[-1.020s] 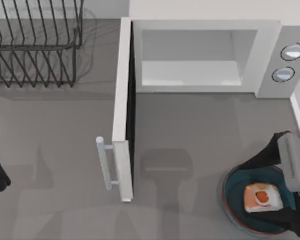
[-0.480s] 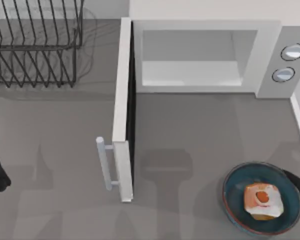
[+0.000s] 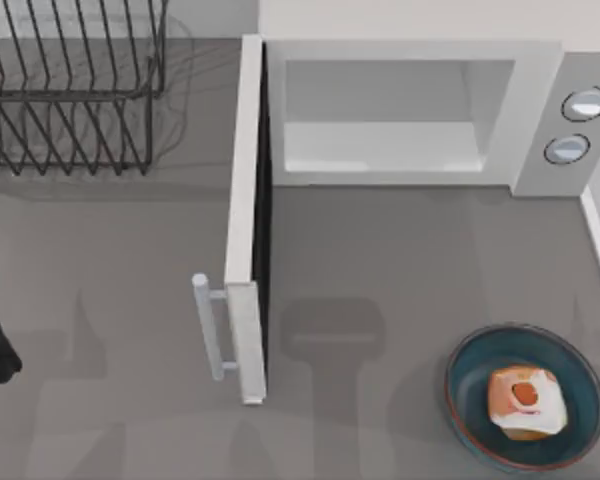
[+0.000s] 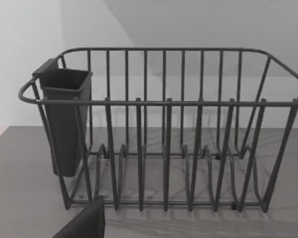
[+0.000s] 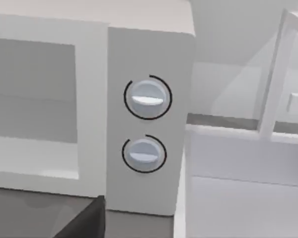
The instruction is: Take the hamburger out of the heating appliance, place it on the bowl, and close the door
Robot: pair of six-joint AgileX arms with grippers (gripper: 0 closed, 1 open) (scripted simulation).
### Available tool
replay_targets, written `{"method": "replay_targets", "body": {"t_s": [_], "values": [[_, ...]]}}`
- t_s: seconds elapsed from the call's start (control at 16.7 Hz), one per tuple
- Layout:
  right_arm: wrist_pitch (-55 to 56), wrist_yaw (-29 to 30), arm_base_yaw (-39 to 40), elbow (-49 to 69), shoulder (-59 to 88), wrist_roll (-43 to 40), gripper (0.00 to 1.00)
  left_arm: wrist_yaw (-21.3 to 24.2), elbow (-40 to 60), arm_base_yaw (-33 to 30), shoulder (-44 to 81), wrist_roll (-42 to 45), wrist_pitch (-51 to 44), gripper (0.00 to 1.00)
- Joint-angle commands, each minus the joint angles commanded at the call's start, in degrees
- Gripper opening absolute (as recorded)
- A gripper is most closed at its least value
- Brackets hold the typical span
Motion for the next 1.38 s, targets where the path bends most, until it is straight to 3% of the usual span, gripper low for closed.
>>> {"method": "replay_targets", "body": {"t_s": [0.18,0.42,1.2,1.38], "values": [[0.75,3.50,-0.33,-1.84,-3.77,3.61,1.00,0.00,0.00,0.00,0.00,0.00,0.00,1.00],[0.76,3.56,-0.34,-1.88,-3.84,3.67,1.00,0.00,0.00,0.00,0.00,0.00,0.00,1.00],[0.76,3.56,-0.34,-1.88,-3.84,3.67,1.00,0.00,0.00,0.00,0.00,0.00,0.00,0.02],[0.76,3.56,-0.34,-1.88,-3.84,3.67,1.00,0.00,0.00,0.00,0.00,0.00,0.00,0.00]]}}
